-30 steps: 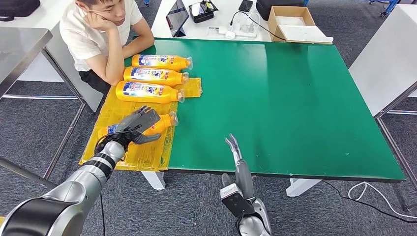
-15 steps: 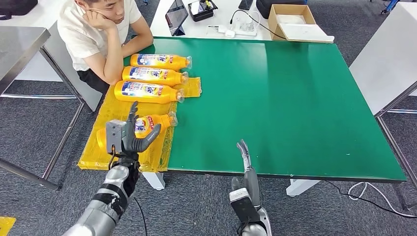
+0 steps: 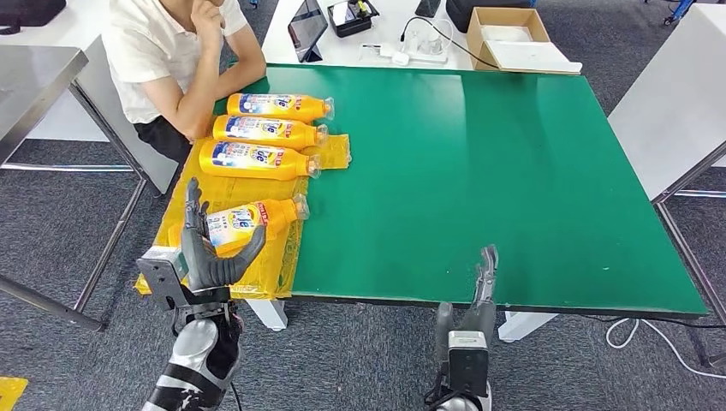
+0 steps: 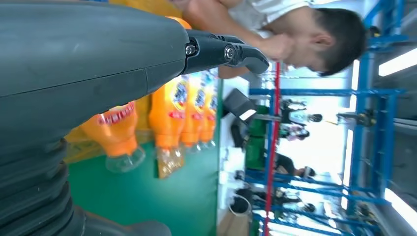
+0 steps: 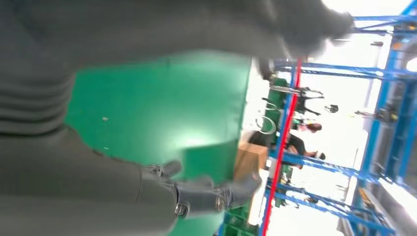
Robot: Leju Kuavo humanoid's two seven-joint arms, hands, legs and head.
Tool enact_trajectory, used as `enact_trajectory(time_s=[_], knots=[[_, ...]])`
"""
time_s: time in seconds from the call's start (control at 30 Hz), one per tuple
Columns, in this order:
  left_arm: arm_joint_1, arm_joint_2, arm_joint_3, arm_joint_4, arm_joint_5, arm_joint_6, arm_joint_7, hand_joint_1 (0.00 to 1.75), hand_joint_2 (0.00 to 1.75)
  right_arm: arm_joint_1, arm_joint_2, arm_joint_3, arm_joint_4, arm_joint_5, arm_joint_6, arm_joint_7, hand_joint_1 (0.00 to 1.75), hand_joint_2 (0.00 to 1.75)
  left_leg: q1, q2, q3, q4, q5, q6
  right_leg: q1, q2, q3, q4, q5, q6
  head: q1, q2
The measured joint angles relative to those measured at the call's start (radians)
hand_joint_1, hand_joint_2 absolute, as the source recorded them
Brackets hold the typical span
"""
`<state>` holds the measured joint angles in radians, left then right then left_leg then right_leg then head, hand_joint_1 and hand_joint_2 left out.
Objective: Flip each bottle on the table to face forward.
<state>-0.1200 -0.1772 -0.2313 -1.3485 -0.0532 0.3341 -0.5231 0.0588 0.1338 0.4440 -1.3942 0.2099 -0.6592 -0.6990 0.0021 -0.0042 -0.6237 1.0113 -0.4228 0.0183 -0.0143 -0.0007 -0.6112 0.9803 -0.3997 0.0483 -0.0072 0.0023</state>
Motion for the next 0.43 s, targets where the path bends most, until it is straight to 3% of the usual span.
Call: enact_trajectory(time_s=[0.13,0.27,0.43], knots=[[0.060,0.001,-0.047,-0.084,-0.023,0.088,-0.031,0.00,1.75,-0.005,0.011,-0.003,-0.038,0.036,-0.004,0.000,0.00,0.00,0.000,0.000,-0.001,0.000,-0.001,0.000,0.000,0.000,0.000,0.000,0.000,0.000,0.000,0.000],[0.153,0.005,-0.041,-0.173,-0.079,0.259,-0.071,0.00,1.75,-0.030,0.054,0.001,-0.029,0.082,-0.004,0.000,0.00,0.00,0.001,0.001,0.000,0.000,-0.002,-0.002,0.001,0.001,-0.001,0.000,-0.001,-0.001,0.000,0.000],[0.214,0.015,-0.023,-0.233,-0.083,0.285,-0.078,0.00,1.75,-0.054,0.086,0.000,-0.009,0.087,-0.004,0.000,0.00,0.00,0.002,-0.001,0.000,0.000,-0.002,-0.002,0.001,0.000,0.001,0.000,-0.003,0.000,0.000,0.000]])
